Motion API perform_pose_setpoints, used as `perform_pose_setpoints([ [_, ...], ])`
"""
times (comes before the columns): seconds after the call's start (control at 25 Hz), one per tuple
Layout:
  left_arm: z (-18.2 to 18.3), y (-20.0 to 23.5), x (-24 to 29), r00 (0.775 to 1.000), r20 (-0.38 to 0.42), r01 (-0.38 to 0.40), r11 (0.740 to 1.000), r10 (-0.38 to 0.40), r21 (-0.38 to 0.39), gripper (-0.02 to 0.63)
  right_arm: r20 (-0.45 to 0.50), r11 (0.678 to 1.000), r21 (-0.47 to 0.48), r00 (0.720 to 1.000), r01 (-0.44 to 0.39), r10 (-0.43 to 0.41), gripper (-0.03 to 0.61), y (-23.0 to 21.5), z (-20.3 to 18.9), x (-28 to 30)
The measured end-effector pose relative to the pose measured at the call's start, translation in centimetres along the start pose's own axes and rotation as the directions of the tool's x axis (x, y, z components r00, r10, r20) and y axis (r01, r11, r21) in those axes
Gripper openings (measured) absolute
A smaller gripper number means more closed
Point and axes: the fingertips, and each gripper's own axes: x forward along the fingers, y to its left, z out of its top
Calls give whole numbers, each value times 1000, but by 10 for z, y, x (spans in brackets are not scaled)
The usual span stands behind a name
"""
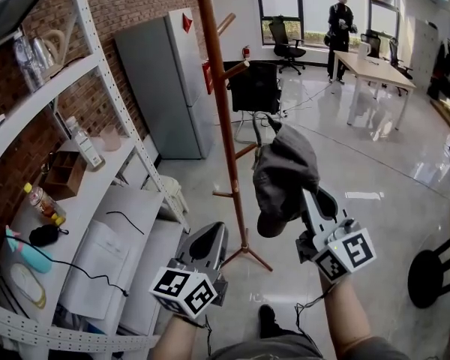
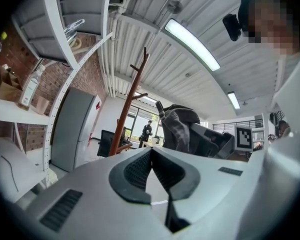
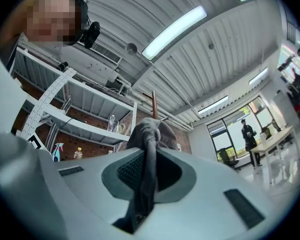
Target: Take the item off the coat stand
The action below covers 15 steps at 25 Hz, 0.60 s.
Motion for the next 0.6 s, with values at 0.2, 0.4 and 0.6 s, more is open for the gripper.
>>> perform_pose_setpoints([
  [0.2,-9,-16,-28,1000,-17,10,1000,-10,-11,8,-28,1000,-15,1000,3,-3,29,24,-10,-36],
  [0.4,-16,-30,-56,1000,-20,20,1000,-20,-24,8,-64,1000,-28,998,5,-7,29,50,-21,-67],
  [0.6,-28,-43,-84,999,-30,26,999,-27,-38,8,-94,999,-38,996,0,-4,29,74,-30,-96],
])
